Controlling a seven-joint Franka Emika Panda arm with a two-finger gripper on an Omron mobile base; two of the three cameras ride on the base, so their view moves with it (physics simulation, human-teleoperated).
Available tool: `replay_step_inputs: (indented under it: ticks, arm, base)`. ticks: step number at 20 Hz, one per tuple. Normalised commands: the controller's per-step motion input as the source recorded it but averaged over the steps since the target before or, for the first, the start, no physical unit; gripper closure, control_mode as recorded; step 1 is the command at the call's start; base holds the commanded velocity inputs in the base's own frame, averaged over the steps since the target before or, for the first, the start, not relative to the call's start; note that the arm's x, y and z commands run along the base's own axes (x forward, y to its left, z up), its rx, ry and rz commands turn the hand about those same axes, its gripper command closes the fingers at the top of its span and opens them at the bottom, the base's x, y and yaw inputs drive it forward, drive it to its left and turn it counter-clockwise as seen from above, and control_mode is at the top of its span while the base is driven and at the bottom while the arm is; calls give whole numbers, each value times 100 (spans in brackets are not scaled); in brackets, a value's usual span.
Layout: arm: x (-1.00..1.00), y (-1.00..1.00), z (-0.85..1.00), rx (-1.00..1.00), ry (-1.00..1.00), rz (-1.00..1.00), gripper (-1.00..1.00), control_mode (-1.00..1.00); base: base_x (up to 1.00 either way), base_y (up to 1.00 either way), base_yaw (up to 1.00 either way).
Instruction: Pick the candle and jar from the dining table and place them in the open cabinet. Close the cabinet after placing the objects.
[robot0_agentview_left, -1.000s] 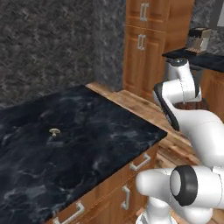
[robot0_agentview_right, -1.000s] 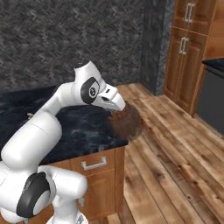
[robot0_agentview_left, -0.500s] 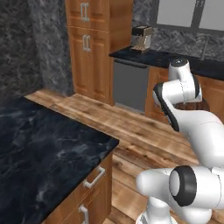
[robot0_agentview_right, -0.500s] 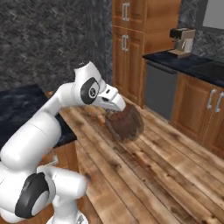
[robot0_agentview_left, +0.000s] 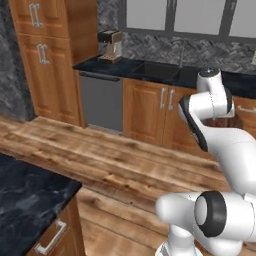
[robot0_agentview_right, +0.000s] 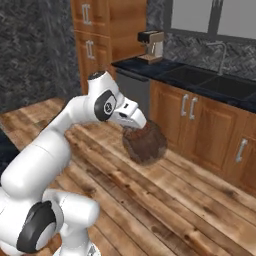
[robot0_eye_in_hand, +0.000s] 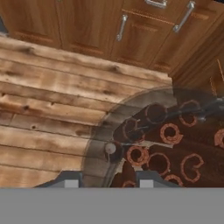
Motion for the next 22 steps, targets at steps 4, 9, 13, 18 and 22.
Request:
replay_step_inputs:
  ticks: [4, 9, 13, 18, 22]
  arm:
    - [0, 0, 0, 0, 0, 0, 100, 100]
    - [0, 0, 0, 0, 0, 0, 100, 100]
    - [0, 0, 0, 0, 0, 0, 100, 100]
    - [0, 0, 0, 0, 0, 0, 100, 100]
    - [0, 0, 0, 0, 0, 0, 100, 100]
  base:
    - [49, -42, -28]
    - [35, -73, -30]
    - [6, -72, -23]
    - [23, -50, -21]
    - [64, -5, -28]
